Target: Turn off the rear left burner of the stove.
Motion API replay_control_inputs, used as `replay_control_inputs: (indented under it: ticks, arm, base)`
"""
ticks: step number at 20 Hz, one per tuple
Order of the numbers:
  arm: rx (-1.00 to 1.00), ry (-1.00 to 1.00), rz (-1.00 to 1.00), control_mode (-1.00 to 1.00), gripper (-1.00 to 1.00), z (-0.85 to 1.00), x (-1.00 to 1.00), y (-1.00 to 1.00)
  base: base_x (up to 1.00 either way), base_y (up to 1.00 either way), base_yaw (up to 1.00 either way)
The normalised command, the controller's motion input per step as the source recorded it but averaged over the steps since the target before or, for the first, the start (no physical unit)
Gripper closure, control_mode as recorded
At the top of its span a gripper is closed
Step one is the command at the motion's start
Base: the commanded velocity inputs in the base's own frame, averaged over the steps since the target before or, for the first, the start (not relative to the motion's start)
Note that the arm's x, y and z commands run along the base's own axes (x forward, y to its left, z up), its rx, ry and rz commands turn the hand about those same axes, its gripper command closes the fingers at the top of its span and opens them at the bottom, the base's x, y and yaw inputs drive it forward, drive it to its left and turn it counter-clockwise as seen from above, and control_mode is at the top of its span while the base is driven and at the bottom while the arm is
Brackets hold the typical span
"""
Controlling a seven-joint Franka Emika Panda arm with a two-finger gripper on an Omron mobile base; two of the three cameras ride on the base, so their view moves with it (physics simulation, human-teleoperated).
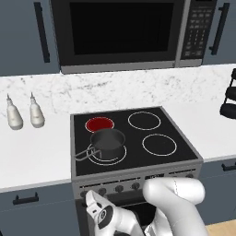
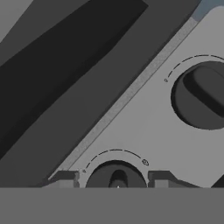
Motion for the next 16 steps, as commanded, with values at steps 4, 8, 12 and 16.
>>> replay_control_inputs:
  ticks: [4,8,12,16]
  arm:
    - [0.00,0.00,0.00,-1.00,1.00,0.00,0.00,0.00]
    - [0.11,0.00,-0.07,-1.00,1.00,0.04,0.00,0.00]
    - [0.35,0.06,-0.19,-1.00,1.00,0.32,0.00,-0.02]
    - [0.54,0.13,-0.25,-1.00,1.00,0.51,0.00,-0.13]
  base:
    - [0.00,0.00,0.00]
    - [0.00,0.00,0.00]
    - [0.00,0.00,0.00]
    - [0.00,0.00,0.00]
